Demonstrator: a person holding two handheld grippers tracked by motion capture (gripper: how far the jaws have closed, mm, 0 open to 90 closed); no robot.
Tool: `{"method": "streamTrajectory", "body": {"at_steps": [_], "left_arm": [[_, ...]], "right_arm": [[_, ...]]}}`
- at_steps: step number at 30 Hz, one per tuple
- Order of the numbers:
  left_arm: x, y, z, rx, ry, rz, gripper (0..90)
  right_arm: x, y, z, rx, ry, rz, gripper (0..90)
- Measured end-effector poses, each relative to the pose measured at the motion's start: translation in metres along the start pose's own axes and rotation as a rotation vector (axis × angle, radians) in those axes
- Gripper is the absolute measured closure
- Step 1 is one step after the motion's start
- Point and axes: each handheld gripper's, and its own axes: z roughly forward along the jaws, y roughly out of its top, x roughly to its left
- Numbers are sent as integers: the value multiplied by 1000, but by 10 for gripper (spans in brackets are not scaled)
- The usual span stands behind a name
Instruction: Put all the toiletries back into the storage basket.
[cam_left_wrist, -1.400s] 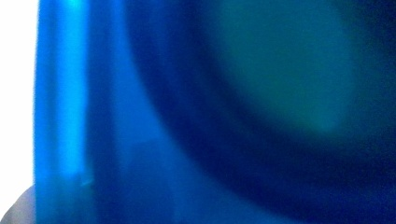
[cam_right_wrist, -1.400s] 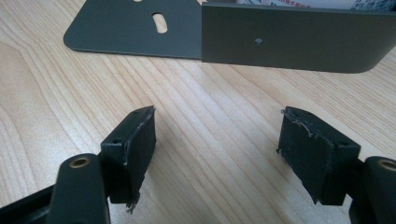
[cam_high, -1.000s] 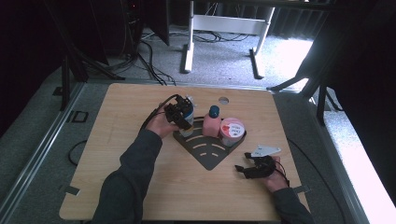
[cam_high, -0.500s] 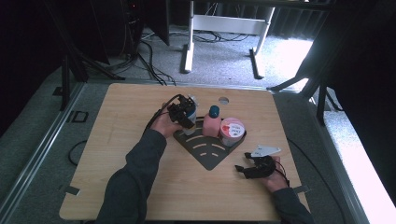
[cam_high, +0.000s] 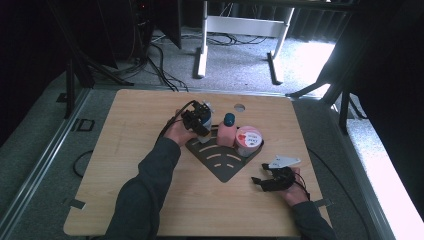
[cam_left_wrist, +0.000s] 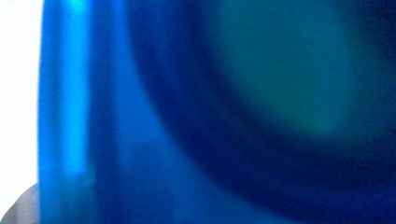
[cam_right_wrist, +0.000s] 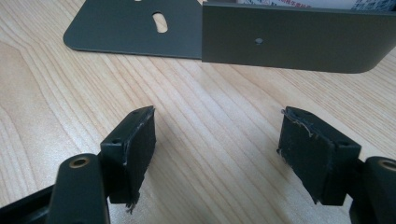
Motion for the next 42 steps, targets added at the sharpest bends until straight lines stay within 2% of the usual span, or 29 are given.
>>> {"method": "streamTrajectory", "body": {"at_steps": [12, 18, 21, 33, 42], "left_arm": [[1, 8, 3, -25, 18, -18, 557], [0, 15, 1, -20, 29, -1, 557], [1, 16, 2, -20, 24, -6, 556], [1, 19, 13, -17, 39, -16, 556], [2, 21, 22, -16, 25, -18, 556]], "right_arm": [[0, 0, 0, 0, 2, 3, 271], [0, 0, 0, 0, 2, 2, 271], [0, 0, 0, -1, 2, 3, 271], [0, 0, 0, -2, 2, 3, 271], [0, 0, 0, -1, 2, 2, 271]]}}
